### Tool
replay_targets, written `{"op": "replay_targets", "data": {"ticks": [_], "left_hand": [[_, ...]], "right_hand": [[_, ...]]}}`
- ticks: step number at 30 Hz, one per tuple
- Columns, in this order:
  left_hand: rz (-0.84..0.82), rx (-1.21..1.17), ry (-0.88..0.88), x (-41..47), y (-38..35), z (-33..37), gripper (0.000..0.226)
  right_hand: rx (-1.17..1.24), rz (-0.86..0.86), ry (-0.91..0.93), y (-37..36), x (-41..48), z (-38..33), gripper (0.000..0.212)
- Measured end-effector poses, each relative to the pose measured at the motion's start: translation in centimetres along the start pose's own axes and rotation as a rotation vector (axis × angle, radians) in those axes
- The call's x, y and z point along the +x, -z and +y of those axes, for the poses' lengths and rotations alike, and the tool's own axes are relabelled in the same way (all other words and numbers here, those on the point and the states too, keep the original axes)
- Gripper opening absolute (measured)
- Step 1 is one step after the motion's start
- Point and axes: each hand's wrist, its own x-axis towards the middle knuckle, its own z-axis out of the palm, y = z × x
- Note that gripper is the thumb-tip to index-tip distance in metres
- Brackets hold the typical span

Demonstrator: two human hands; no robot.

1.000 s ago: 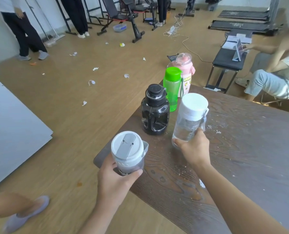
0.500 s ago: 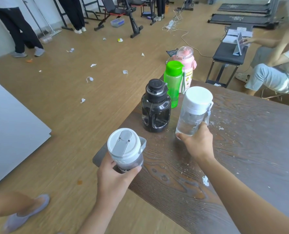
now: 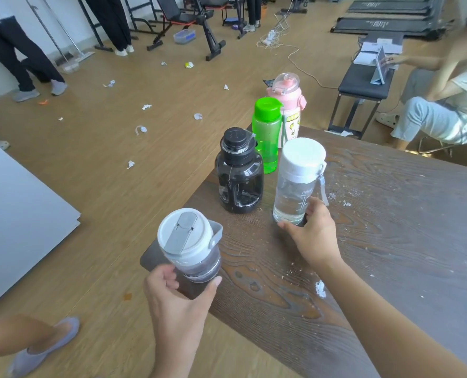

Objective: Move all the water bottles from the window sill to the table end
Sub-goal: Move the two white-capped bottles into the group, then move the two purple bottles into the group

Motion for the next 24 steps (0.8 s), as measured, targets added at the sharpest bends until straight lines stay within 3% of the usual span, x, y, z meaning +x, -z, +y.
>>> {"op": "replay_targets", "data": {"ticks": [3, 7, 11, 18, 24], "left_hand": [[0.047, 0.007, 0.018, -1.9, -1.1, 0.0, 0.06], [0.029, 0.079, -0.199, -4.5, -3.7, 0.4, 0.046], [-0.122, 0.12, -0.405, -6.6, -7.4, 3.2, 0.034], [-0.433, 0.033, -0.483, -11.6, -16.2, 9.0, 0.044], [-0.719, -0.006, -0.595, -20.2, -25.4, 14.1, 0.05]], "right_hand": [[0.012, -0.001, 0.0, 1.4, -0.9, 0.9, 0.077], [0.067, 0.034, -0.027, 4.3, -2.4, 2.9, 0.063], [0.055, 0.085, -0.027, 8.0, -3.5, 5.5, 0.052], [0.024, 0.227, -0.045, 17.8, -5.6, 10.3, 0.046], [0.067, 0.43, -0.215, 28.2, -11.1, 16.5, 0.042]]}}
